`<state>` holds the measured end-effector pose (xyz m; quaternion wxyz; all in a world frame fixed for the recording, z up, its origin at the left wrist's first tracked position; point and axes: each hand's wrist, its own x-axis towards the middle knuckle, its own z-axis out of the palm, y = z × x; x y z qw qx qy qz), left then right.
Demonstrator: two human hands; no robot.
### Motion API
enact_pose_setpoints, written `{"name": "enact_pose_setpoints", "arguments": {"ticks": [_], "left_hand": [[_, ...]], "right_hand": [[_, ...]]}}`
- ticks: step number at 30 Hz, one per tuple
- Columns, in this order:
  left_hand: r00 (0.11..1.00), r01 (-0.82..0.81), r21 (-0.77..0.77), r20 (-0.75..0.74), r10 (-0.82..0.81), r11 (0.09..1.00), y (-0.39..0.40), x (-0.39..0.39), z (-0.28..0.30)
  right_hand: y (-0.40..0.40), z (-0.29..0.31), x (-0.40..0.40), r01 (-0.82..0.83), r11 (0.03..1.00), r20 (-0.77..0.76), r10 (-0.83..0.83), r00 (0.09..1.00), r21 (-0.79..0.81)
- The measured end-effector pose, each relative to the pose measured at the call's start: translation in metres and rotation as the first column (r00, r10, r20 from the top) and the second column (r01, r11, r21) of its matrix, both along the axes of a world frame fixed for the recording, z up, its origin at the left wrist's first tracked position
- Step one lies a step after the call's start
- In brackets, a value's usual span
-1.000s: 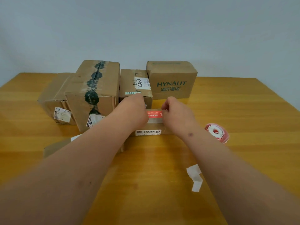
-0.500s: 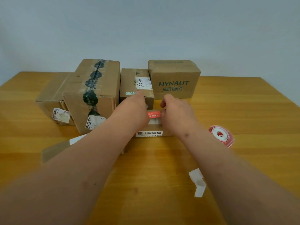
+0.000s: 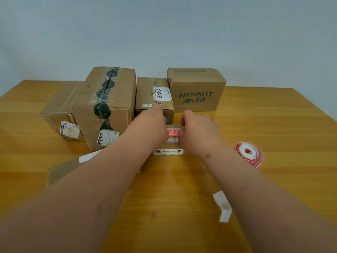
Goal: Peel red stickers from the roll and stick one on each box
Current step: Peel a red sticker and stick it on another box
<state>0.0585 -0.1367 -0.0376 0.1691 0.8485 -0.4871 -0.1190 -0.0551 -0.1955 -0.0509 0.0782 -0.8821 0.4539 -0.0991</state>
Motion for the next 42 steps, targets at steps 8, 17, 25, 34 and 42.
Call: {"name": "enact_pose_setpoints", "arguments": {"ticks": [8,17,25,34,42], "left_hand": [[0.99,0.028,0.048,0.137,-0.034,0.998,0.002,-0.008,-0.002],[0.939,0.148,0.11,0.296,-0.175,0.983,0.008,-0.009,-0.01],[0.958,0.136,0.02,0.251,-0.136,0.991,0.03,-0.019,-0.016],[0.995,0.071,0.043,-0.08,-0.067,0.997,0.036,-0.012,-0.008],[0.991,0.054,0.011,-0.122,-0.052,0.998,0.043,-0.014,-0.009]], "right_hand": [[-0.005,-0.003,-0.008,0.044,0.987,-0.003,-0.045,0.999,-0.157],[-0.004,-0.015,-0.013,0.072,0.982,0.06,-0.083,0.995,0.173],[0.012,-0.005,-0.029,0.066,0.982,-0.033,-0.061,0.998,0.177],[0.02,-0.006,-0.038,0.033,0.968,0.03,-0.042,0.999,0.247],[0.032,-0.013,-0.04,0.087,0.961,0.066,-0.108,0.992,0.264]]}}
